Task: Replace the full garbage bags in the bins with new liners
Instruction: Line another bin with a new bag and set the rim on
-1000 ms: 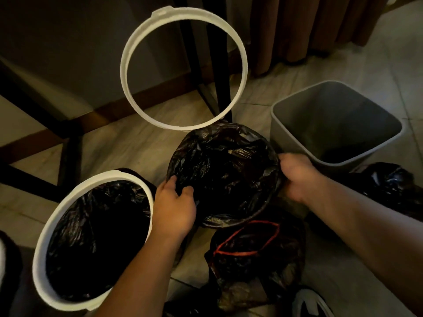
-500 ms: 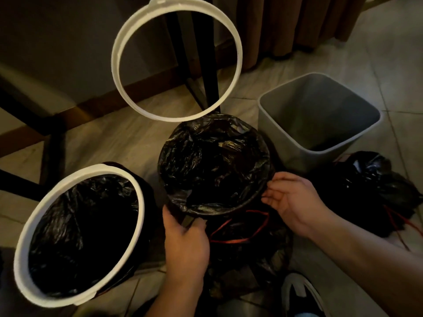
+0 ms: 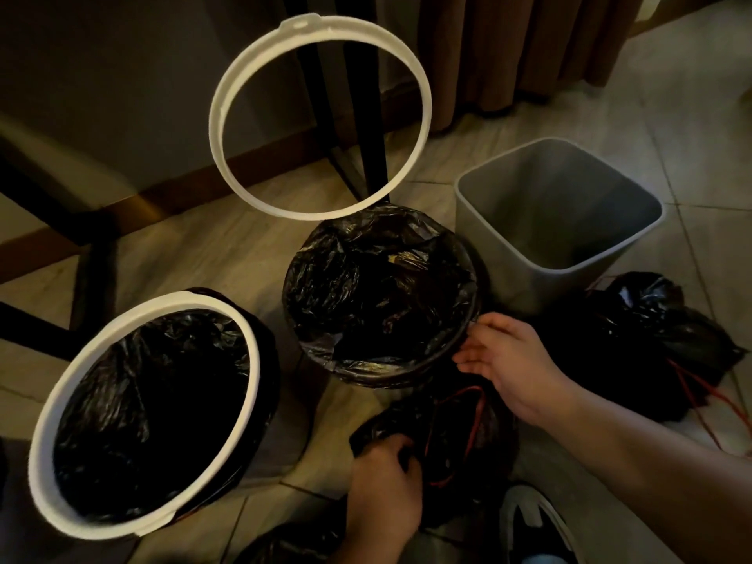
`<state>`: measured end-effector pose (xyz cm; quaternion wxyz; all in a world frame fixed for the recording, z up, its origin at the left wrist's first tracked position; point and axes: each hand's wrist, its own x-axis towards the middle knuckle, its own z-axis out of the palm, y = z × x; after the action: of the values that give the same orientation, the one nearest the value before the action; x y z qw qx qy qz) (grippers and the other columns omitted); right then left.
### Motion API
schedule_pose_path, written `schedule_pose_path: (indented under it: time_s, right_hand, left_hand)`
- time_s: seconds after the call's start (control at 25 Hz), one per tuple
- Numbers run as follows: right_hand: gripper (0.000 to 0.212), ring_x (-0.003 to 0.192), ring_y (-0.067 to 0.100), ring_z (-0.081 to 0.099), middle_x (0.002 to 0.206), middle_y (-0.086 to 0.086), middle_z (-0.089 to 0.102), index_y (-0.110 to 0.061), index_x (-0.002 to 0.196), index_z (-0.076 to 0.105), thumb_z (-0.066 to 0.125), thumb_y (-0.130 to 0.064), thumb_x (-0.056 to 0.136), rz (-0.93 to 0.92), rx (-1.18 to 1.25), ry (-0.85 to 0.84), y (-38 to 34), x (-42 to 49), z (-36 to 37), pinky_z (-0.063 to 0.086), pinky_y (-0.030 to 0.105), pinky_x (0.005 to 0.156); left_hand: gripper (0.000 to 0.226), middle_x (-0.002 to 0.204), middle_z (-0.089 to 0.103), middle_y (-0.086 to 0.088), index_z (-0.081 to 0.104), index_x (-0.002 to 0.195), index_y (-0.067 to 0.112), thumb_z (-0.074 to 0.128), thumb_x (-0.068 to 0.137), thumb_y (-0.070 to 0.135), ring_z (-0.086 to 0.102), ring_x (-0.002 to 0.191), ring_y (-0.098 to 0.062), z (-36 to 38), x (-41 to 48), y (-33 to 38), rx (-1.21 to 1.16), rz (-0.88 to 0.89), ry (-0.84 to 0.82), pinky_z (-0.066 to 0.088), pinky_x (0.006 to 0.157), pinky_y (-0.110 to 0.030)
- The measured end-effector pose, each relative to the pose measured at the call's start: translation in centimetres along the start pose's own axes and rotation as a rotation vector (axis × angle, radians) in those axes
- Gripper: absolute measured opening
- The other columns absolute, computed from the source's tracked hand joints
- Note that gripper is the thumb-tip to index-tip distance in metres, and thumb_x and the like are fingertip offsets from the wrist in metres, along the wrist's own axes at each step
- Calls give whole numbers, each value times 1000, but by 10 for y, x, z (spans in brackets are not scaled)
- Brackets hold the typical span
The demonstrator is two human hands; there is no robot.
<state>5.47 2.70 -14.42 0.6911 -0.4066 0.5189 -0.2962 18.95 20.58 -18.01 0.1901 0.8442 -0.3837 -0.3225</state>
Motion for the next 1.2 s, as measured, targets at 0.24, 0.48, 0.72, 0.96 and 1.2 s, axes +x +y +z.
schedule_pose_path:
  time_s: [0.24, 0.48, 0.72, 0.96, 1.2]
  right_hand:
    - [31, 50, 17, 56, 59, 0, 58, -27, 67, 67, 63, -19, 97, -262, -136, 89, -23, -13, -13, 46, 29, 47]
    - [12, 67, 10, 60, 77, -7, 64, -27, 92, 65, 60, -17, 97, -688, -78, 174, -134, 6, 10, 51, 22, 56]
    - [26, 113, 23, 67, 116, 0, 71, -38, 109, 71, 54, -51, 95, -408, -58, 112, -124, 30, 14, 55, 43, 97]
    - [45, 122, -1, 61, 135, -22, 63, -50, 133, 59, 62, -42, 90, -419, -607, -36, -80, 33, 14, 43, 31, 111]
    - [81, 159, 12, 10, 174, -8, 8, -28, 165, 18, 38, -62, 95, -605, -1085, -62, -50, 30, 5, 16, 38, 128]
  left_hand:
    - [28, 105, 72, 13, 74, 110, 33, 51, 96, 39, 68, 97, -8, -63, -16, 23, 76, 263, 298, 51, 81, -24]
    - [38, 118, 56, 8, 61, 129, 28, 64, 94, 42, 55, 107, -8, -227, 29, 104, 28, 692, 856, 45, 90, -22]
    - [57, 132, 63, -1, 69, 127, 24, 41, 98, 65, 52, 130, -24, -224, 63, 111, 390, 690, 405, 42, 108, -53]
    - [94, 174, 1, -4, 16, 163, 36, 32, 83, 82, -7, 160, -24, -136, 60, 62, 415, 326, 195, 10, 129, -53]
    - [85, 174, -4, -16, 20, 164, 29, 31, 89, 69, -17, 159, -32, -106, 68, 49, 360, 293, 359, 4, 129, -52]
